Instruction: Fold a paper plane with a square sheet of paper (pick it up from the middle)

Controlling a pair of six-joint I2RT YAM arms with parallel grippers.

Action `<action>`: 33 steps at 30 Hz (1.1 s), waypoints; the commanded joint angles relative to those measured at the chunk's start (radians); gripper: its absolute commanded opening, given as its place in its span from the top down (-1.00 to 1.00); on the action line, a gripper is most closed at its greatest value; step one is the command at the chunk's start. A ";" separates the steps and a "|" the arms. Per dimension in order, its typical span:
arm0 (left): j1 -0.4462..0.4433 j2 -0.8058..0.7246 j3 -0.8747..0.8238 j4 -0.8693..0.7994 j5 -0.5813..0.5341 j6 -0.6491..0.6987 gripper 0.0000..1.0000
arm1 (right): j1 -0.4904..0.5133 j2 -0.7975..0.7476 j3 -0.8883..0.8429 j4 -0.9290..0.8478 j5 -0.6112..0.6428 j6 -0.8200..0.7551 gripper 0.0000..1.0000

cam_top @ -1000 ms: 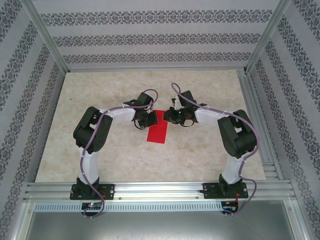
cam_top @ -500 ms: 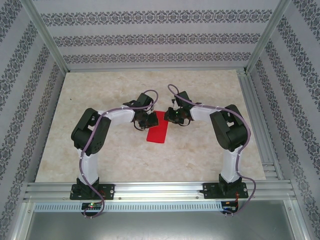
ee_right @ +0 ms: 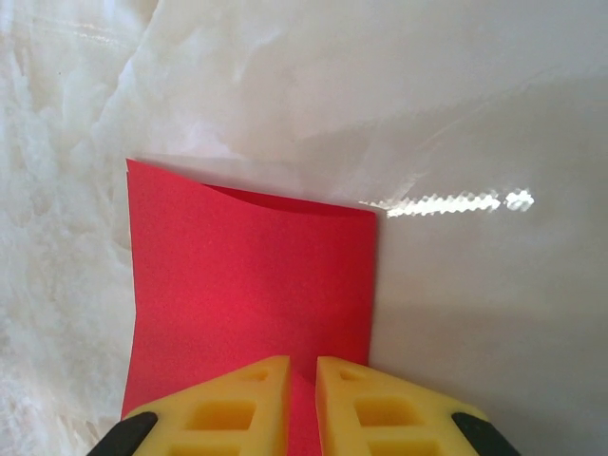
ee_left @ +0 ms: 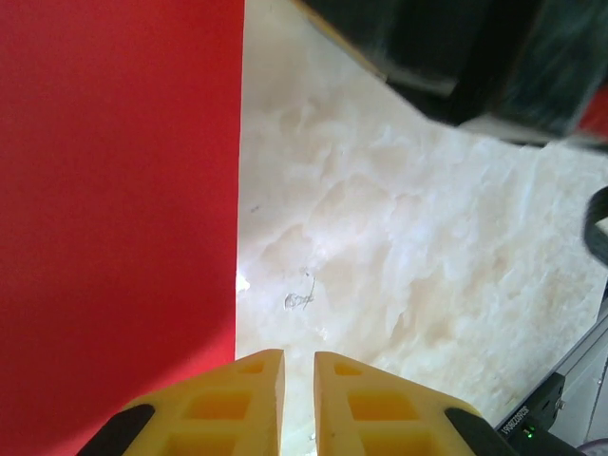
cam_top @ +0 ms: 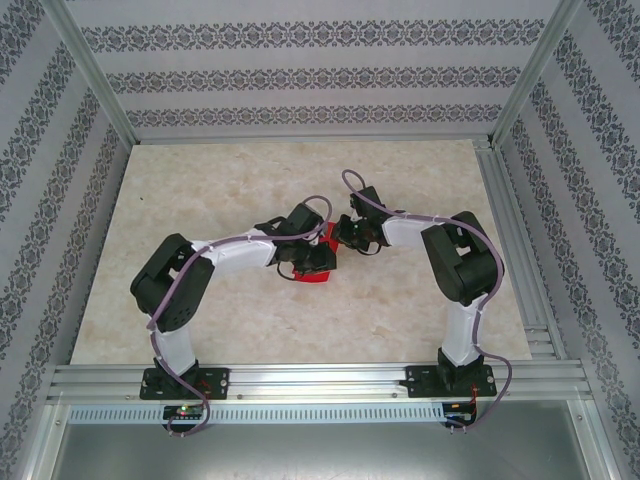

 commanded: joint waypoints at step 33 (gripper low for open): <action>-0.016 0.085 -0.101 0.048 -0.058 -0.064 0.90 | 0.058 -0.080 -0.153 0.026 -0.210 -0.040 0.87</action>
